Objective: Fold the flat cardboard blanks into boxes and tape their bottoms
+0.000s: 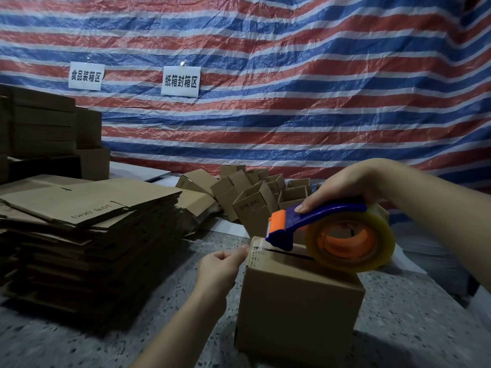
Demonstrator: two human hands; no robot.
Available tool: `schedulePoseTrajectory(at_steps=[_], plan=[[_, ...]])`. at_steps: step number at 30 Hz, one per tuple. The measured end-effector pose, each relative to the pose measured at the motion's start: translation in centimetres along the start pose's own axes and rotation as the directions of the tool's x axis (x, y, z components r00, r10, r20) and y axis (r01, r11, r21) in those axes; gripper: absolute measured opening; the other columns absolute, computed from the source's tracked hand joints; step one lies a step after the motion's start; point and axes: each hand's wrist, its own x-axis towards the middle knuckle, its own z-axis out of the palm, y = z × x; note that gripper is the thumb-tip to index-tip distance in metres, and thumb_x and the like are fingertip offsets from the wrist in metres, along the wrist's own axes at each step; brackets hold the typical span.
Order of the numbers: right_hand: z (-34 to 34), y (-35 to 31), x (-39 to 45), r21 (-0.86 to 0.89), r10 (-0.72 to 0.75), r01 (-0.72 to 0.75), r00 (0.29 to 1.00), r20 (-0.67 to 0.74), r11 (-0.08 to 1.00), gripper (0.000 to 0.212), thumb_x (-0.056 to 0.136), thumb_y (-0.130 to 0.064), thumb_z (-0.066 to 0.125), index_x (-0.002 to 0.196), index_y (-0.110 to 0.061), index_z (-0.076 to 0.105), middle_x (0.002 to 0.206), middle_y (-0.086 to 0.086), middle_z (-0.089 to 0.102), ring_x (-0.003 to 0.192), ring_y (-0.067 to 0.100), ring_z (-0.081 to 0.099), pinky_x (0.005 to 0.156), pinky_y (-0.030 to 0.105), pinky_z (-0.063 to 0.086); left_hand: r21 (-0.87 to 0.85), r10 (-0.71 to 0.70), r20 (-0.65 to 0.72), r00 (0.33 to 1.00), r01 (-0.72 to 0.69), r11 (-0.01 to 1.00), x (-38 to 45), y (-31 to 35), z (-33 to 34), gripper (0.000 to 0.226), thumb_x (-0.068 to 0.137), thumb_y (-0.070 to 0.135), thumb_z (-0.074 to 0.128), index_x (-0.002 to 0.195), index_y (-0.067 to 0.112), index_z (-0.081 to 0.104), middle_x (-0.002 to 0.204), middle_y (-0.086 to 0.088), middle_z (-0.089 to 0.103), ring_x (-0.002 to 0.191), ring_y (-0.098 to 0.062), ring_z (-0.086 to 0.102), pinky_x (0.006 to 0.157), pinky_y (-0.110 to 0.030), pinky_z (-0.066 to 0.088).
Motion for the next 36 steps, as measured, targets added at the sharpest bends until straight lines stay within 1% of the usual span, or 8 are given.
schedulePoseTrajectory(at_steps=[5, 11, 17, 23, 26, 29, 32, 36], plan=[[0.1, -0.2, 0.1, -0.028, 0.005, -0.005, 1.0, -0.005, 1.0, 0.066, 0.059, -0.06, 0.082, 0.106, -0.015, 0.071, 0.085, 0.006, 0.077, 0.068, 0.016, 0.073, 0.06, 0.027, 0.057, 0.019, -0.086, 0.083, 0.993, 0.085, 0.996, 0.0, -0.8, -0.2, 0.048, 0.084, 0.055, 0.068, 0.093, 0.008, 0.062, 0.08, -0.018, 0.049, 0.057, -0.017, 0.041, 0.052, -0.027, 0.032], [0.2, -0.4, 0.1, -0.039, 0.007, -0.007, 1.0, 0.001, 0.999, 0.071, 0.054, -0.061, 0.084, 0.108, -0.015, 0.07, 0.087, 0.006, 0.078, 0.07, 0.016, 0.074, 0.06, 0.027, 0.058, -0.065, -0.186, 0.128, 0.974, 0.195, 0.979, -0.2, -1.3, 0.0, 0.067, 0.076, 0.063, 0.07, 0.11, 0.005, 0.067, 0.12, -0.023, 0.065, 0.118, -0.042, 0.059, 0.096, -0.047, 0.049], [0.1, -0.3, 0.2, -0.031, 0.012, -0.012, 1.0, -0.008, 0.999, 0.068, 0.056, -0.06, 0.083, 0.106, -0.014, 0.071, 0.084, 0.005, 0.078, 0.067, 0.016, 0.074, 0.057, 0.026, 0.057, 0.07, -0.225, 0.107, 0.968, 0.219, 0.973, 0.0, -1.0, 0.0, 0.072, 0.082, 0.07, 0.058, 0.11, 0.004, 0.068, 0.091, -0.012, 0.06, 0.07, -0.019, 0.045, 0.058, -0.027, 0.034], [0.0, -0.4, 0.6, -0.042, 0.03, -0.03, 0.999, 0.013, 0.999, 0.066, 0.06, -0.06, 0.082, 0.106, -0.014, 0.071, 0.084, 0.005, 0.078, 0.067, 0.015, 0.074, 0.056, 0.025, 0.056, 0.252, -0.308, 0.144, 0.941, 0.266, 0.931, -0.7, -0.1, -1.0, 0.076, 0.076, 0.079, 0.052, 0.109, 0.011, 0.06, 0.079, -0.003, 0.051, 0.059, -0.012, 0.04, 0.049, -0.02, 0.033], [-0.1, -0.4, 0.7, -0.068, 0.038, -0.037, 0.999, 0.017, 0.997, 0.072, 0.058, -0.063, 0.083, 0.11, -0.015, 0.069, 0.086, 0.005, 0.078, 0.07, 0.016, 0.075, 0.059, 0.026, 0.057, 0.251, 0.037, -0.033, 0.999, -0.027, 0.968, -0.6, 0.2, -1.5, 0.038, 0.095, 0.058, 0.044, 0.095, 0.021, 0.054, 0.091, -0.003, 0.058, 0.075, -0.012, 0.054, 0.062, -0.023, 0.042], [-0.1, -0.4, 0.6, -0.079, 0.017, -0.017, 1.0, 0.007, 0.997, 0.073, 0.056, -0.064, 0.082, 0.11, -0.017, 0.068, 0.085, 0.004, 0.078, 0.07, 0.015, 0.075, 0.059, 0.026, 0.058, 0.364, 0.441, 0.076, 0.894, -0.437, 0.823, -1.1, 2.0, -0.8, 0.02, 0.101, 0.048, 0.037, 0.112, 0.041, 0.053, 0.123, 0.01, 0.056, 0.107, -0.003, 0.053, 0.084, -0.027, 0.047], [-0.1, -0.3, 0.7, -0.078, 0.005, -0.004, 1.0, 0.007, 0.997, 0.073, 0.054, -0.065, 0.082, 0.109, -0.02, 0.067, 0.086, 0.004, 0.078, 0.071, 0.016, 0.075, 0.062, 0.027, 0.058, 0.6, 0.487, 0.321, 0.812, -0.572, 0.559, -1.6, 2.1, 0.1, 0.049, 0.102, 0.053, 0.029, 0.148, 0.038, 0.035, 0.149, 0.019, 0.036, 0.14, -0.005, 0.028, 0.118, -0.038, 0.025], [0.0, -0.4, 0.7, -0.089, 0.002, 0.0, 1.0, 0.018, 0.996, 0.073, 0.054, -0.065, 0.081, 0.109, -0.019, 0.067, 0.085, 0.004, 0.078, 0.071, 0.015, 0.074, 0.061, 0.027, 0.058, 0.674, 0.404, 0.465, 0.788, -0.611, 0.415, -2.3, 1.4, 0.8, 0.051, 0.101, 0.057, 0.026, 0.151, 0.046, 0.026, 0.16, 0.018, 0.025, 0.142, -0.004, 0.028, 0.12, -0.044, 0.022]])
